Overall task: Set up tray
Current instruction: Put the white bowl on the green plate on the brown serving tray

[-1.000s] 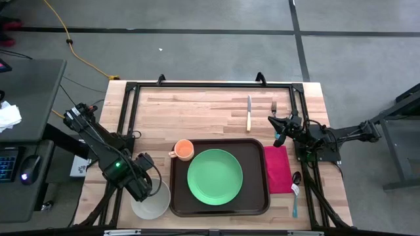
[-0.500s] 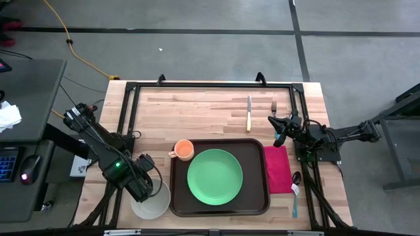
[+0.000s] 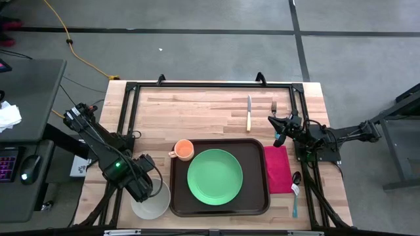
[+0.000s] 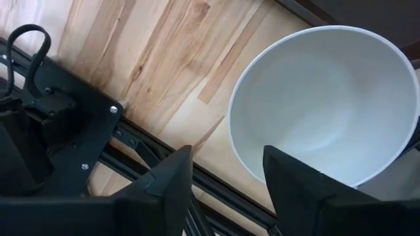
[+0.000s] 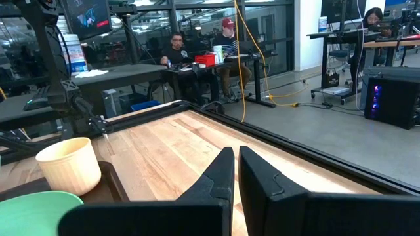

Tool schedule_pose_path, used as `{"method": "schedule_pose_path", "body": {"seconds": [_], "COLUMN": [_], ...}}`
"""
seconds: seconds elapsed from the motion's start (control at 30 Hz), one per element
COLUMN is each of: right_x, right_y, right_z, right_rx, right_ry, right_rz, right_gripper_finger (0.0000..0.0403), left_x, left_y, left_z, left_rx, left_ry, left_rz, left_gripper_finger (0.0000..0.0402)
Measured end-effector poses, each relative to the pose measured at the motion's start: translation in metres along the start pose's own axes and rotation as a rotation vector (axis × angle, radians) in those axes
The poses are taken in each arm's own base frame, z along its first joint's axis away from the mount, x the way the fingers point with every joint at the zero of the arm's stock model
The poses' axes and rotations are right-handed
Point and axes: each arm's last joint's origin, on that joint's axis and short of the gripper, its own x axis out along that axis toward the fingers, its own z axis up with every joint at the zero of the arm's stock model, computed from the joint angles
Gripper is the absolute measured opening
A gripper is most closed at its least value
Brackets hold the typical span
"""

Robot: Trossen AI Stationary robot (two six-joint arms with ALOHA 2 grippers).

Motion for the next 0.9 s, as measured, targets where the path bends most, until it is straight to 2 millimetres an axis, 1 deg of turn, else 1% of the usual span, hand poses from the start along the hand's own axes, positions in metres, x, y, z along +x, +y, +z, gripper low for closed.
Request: {"method": "schedule_pose_path", "body": {"seconds": [0.07, 0.17, 0.3, 0.43, 0.63, 0.9], "right_x": [0.000, 0.000, 0.000, 0.000, 0.000, 0.000], "right_y": [0.000, 0.000, 0.000, 0.000, 0.000, 0.000], "right_z": [0.000, 0.000, 0.000, 0.000, 0.000, 0.000], "right_rx": [0.000, -0.001, -0.001, -0.001, 0.000, -0.001], "right_ry": [0.000, 0.000, 0.000, 0.000, 0.000, 0.000], "right_rz": [0.000, 0.000, 0.000, 0.000, 0.001, 0.001], "right_gripper_finger": [0.0000, 0.0000, 0.0000, 0.0000, 0.0000, 0.0000], "left_x": [0.000, 0.000, -0.001, 0.001, 0.023, 0.060], "left_y": [-0.001, -0.004, -0.010, -0.012, -0.010, -0.015], "left_z": [0.000, 0.003, 0.006, 0.006, 0.004, 0.003], "left_rx": [-0.016, -0.021, 0.092, 0.132, 0.152, 0.199], "left_ry": [-0.006, -0.072, -0.162, -0.169, -0.120, -0.112], "left_rz": [-0.014, -0.030, -0.081, -0.083, -0.043, -0.073], "left_gripper_finger": [0.0221, 0.0223, 0.0219, 0.0217, 0.0216, 0.0216]}}
